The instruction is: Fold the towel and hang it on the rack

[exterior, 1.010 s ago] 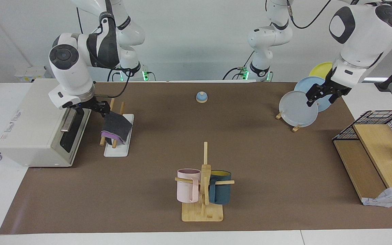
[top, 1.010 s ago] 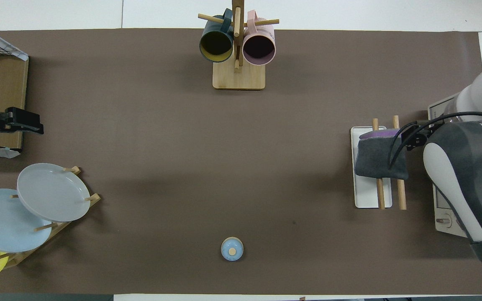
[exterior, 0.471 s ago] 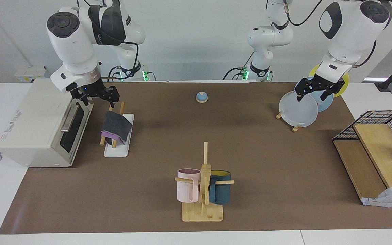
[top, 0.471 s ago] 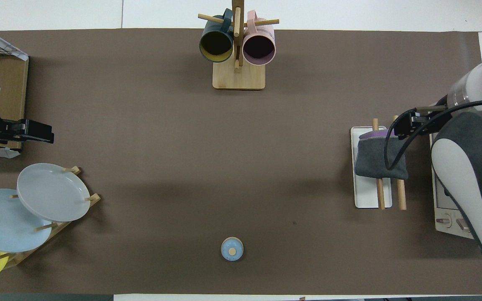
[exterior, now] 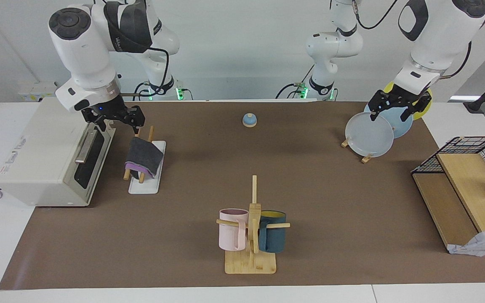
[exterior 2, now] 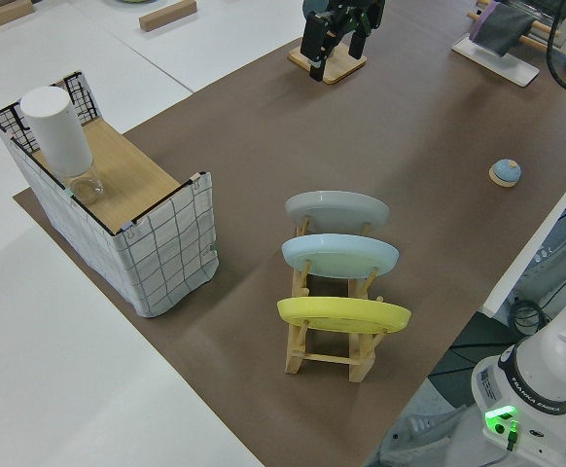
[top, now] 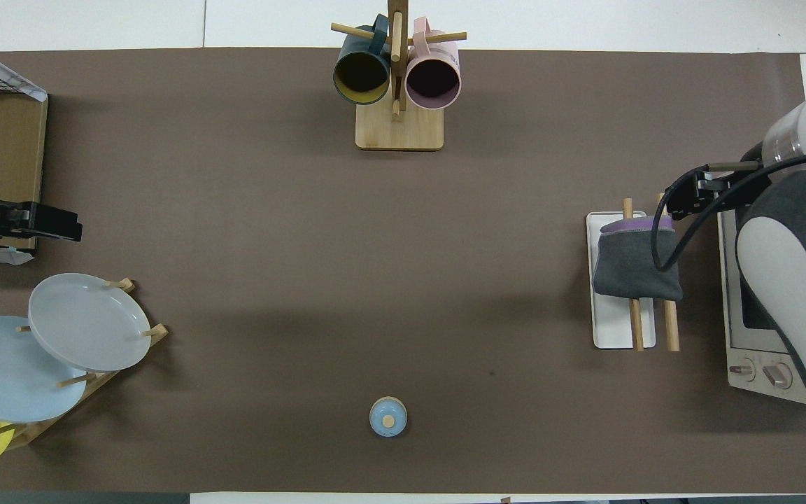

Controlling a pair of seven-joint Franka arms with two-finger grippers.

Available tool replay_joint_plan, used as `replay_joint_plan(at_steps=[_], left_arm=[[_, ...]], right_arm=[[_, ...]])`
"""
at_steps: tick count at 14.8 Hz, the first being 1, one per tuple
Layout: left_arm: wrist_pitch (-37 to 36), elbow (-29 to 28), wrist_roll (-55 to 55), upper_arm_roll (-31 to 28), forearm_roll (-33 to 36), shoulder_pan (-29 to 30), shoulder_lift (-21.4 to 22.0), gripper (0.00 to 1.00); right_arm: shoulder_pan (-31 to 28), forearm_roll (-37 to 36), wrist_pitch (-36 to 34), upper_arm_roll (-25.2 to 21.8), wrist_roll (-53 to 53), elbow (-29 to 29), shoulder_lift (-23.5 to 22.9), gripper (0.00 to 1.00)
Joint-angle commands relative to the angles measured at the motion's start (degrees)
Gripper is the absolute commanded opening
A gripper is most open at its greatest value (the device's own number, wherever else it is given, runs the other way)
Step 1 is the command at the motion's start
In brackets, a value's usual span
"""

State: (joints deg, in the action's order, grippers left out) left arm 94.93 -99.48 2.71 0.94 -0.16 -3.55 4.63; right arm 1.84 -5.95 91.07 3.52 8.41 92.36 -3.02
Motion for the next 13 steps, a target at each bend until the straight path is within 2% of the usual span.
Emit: replay_joint_plan(at_steps=[1, 3, 8, 13], left_arm=[[-1.15, 0.25, 0.45, -1.99, 1.21, -1.90, 0.30, 1.00], [-1.33, 0.25, 0.45, -2.08, 1.21, -2.34, 0.21, 1.00], [-2.91, 0.25, 0.36, -2.60, 1.21, -2.43, -0.32, 1.00], [-1.86, 0.16, 0.54, -1.99, 1.21, -1.82, 0.82, 1.00]], right_arm=[[-1.39, 0.94, 1.39, 0.26, -1.99, 3.95, 3.89, 1.00], [-1.66, 0.94, 1.65, 0.26, -2.53, 4.67, 4.25, 1.00], [-2.80, 3.04, 1.39, 0.26, -3.14, 2.29, 2.41, 1.00], [-2.54, 3.04, 1.47, -0.36, -3.14, 2.38, 1.88, 1.00]])
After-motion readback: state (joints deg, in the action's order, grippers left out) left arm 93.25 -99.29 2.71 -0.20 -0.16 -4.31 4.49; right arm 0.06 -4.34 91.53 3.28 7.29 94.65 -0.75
